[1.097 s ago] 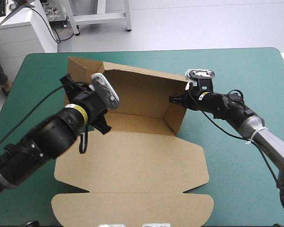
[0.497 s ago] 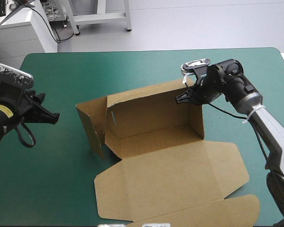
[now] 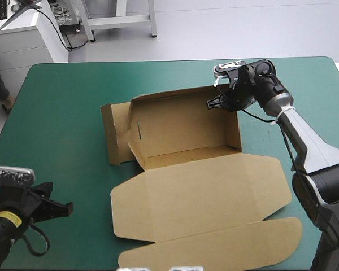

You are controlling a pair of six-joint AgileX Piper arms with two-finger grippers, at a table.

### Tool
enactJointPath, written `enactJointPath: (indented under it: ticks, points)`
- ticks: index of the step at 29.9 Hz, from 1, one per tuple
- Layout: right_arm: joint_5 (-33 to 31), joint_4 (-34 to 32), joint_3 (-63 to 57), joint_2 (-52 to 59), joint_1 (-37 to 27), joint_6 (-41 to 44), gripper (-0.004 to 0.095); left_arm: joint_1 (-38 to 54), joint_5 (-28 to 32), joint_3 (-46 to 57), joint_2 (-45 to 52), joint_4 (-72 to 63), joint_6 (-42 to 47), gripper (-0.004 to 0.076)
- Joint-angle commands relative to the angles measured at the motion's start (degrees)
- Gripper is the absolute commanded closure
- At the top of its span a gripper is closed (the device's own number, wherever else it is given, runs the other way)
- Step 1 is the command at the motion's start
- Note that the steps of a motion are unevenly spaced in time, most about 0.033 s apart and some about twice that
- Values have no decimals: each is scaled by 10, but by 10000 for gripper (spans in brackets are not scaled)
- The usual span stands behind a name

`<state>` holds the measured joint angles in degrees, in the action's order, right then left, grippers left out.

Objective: Fold the box

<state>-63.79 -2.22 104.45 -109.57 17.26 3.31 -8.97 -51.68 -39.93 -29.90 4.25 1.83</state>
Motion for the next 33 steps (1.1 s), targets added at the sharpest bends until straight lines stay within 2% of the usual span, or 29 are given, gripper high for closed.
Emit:
enactJointPath:
  ticks: [1,13,16,20,23,28,33]
  points:
    - [-29,-9,-1,-21,-11,-10,927,0,12,13,42,3,16,732]
    - [-6,-11,1,-64,-12,-17,910,0,-77,22,176,4,33,732]
    - [-12,-11,12,-64,-12,-17,827,0,-82,30,198,10,35,732]
    - [-33,-11,58,-64,-12,-16,600,0,-87,69,211,13,40,732]
    - [-62,-18,105,-64,-12,-11,498,0,-78,90,211,30,40,732]
    - [-79,-33,173,-47,-12,-6,489,0,-64,92,211,34,40,732]
    - [-80,-31,179,-1,-12,-6,485,0,-64,92,211,33,40,732]
